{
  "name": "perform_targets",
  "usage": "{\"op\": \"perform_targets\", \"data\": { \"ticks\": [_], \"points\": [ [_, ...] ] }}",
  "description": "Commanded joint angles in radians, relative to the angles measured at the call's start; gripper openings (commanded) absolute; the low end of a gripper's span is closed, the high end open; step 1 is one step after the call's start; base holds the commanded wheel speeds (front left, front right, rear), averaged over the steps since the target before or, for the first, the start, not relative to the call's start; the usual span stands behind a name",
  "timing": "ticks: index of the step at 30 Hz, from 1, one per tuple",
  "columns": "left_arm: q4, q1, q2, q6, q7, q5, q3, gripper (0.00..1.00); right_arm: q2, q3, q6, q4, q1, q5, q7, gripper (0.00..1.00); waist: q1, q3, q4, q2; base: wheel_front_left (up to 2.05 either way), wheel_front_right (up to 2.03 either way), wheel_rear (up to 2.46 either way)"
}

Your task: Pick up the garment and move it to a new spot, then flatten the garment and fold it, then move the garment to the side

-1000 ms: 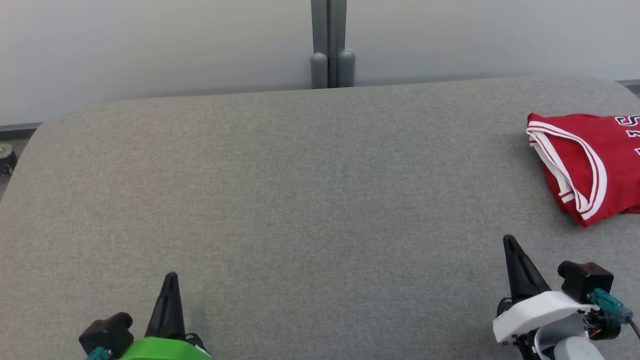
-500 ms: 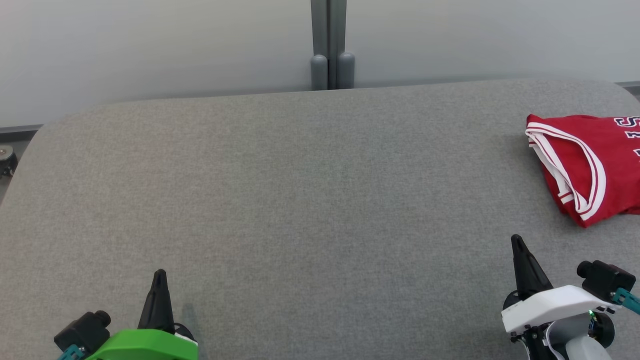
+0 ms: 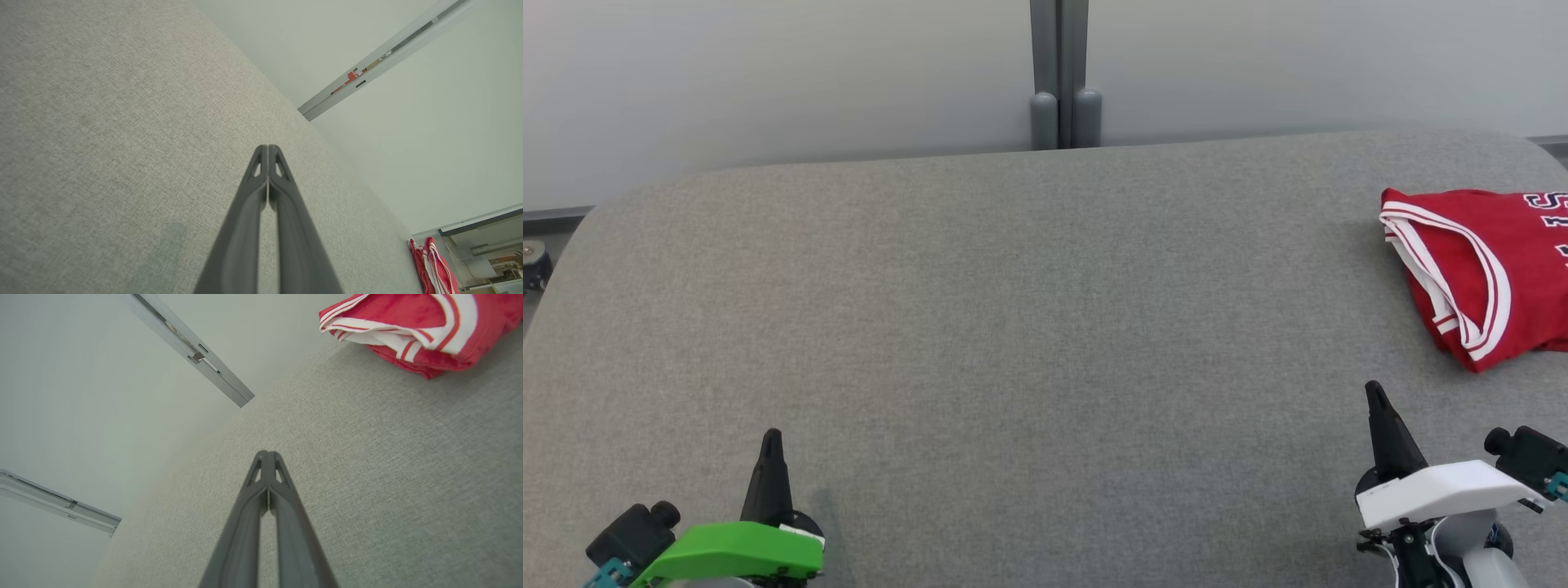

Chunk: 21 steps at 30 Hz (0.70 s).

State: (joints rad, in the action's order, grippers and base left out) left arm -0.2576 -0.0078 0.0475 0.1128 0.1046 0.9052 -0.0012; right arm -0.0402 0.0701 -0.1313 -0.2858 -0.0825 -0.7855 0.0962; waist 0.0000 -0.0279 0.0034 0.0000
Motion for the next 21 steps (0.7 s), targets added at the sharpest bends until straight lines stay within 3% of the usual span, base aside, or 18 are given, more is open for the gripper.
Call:
{"op": "perform_targets", "data": {
  "ticks": [1, 21],
  "points": [
    [0.017, -0.029, 0.01, -0.004, -0.008, 0.034, 0.008, 0.0, -0.006, 0.005, 0.0, 0.017, -0.024, -0.038, -0.01, 0.0, 0.0, 0.001, 0.0, 0.0, 0.0, 0.0, 0.0],
    [0.024, -0.055, 0.013, -0.006, -0.068, 0.241, 0.037, 0.0, -0.008, 0.018, 0.0, 0.022, -0.031, -0.276, -0.071, 0.0, 0.0, 0.007, -0.001, 0.0, 0.0, 0.0, 0.0]
  ]
}}
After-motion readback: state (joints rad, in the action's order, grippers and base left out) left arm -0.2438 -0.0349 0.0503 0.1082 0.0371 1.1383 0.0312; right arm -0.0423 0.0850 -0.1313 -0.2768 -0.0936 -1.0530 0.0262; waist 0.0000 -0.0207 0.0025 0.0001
